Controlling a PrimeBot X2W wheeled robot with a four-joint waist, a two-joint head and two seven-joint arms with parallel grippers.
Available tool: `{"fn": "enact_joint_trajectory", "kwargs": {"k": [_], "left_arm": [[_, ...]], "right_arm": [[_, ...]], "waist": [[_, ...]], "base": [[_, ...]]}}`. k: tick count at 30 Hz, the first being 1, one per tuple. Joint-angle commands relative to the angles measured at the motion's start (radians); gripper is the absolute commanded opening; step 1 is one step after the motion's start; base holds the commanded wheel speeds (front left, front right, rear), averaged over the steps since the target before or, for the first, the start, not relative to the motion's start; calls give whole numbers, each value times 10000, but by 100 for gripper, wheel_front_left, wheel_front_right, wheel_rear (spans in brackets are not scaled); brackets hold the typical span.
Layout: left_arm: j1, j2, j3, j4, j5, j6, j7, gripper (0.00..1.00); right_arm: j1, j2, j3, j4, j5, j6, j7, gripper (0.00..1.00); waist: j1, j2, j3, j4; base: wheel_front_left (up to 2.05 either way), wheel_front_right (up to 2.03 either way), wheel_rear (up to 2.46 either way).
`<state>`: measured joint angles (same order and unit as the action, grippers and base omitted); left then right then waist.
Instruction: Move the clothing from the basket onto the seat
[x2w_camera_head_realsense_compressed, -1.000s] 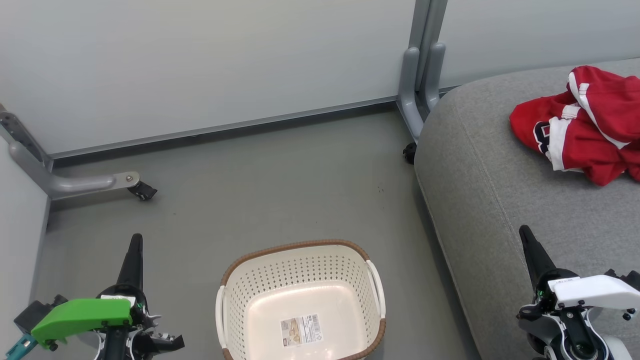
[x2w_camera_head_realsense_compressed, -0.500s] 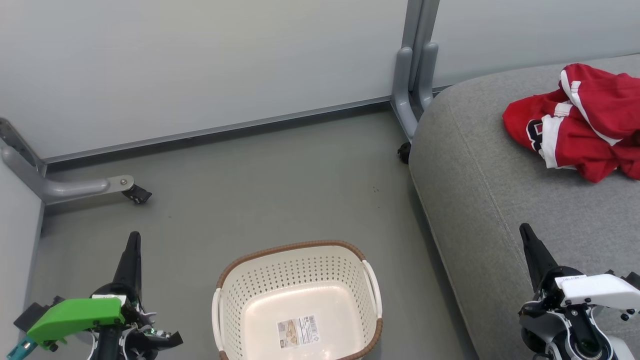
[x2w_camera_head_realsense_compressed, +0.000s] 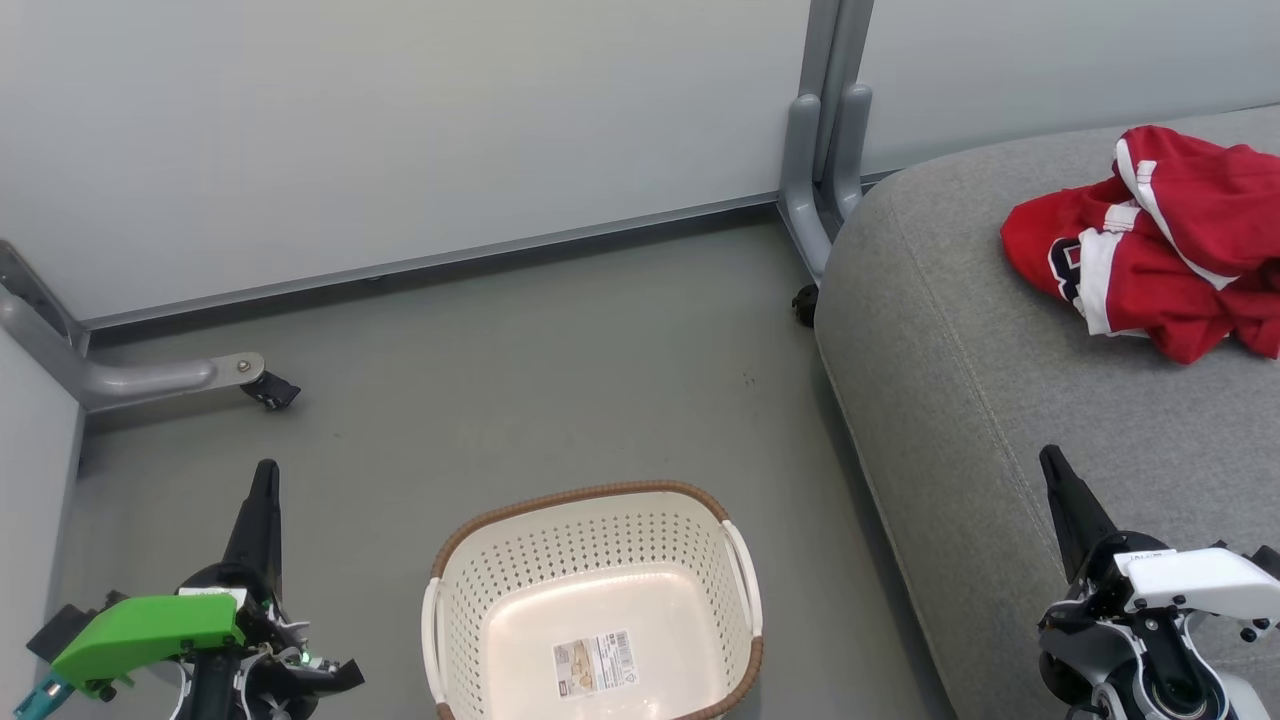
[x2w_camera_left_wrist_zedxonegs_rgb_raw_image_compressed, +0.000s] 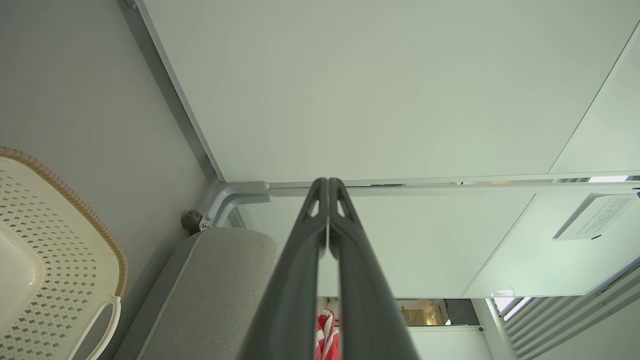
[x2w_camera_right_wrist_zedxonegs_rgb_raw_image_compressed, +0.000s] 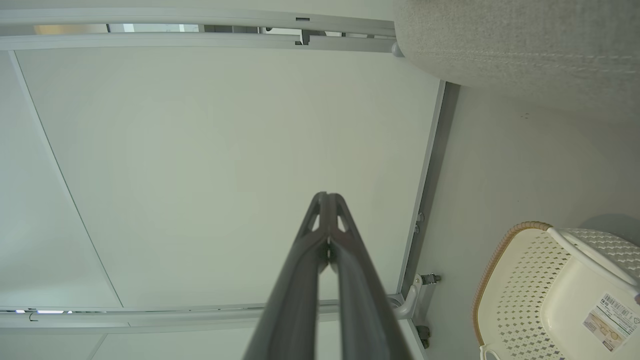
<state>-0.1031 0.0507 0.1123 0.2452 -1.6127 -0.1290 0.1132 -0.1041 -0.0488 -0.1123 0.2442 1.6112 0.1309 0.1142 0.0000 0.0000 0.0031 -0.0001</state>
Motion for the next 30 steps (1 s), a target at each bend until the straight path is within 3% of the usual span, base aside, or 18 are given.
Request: {"fn": "enact_joint_trajectory", "kwargs": {"k": [1, 30], "left_arm": [[-105, 20, 32, 12, -21, -41, 33, 0], [-106, 10, 41, 10, -8, -40, 43, 0]], "right_arm": [[-85, -50, -31, 25, 41, -3, 22, 0], [-86, -44, -39, 26, 31, -3, 31, 0]], "waist": [[0, 0, 0, 1], [0, 0, 0, 1]], "base": [[0, 0, 0], [0, 0, 0]]}}
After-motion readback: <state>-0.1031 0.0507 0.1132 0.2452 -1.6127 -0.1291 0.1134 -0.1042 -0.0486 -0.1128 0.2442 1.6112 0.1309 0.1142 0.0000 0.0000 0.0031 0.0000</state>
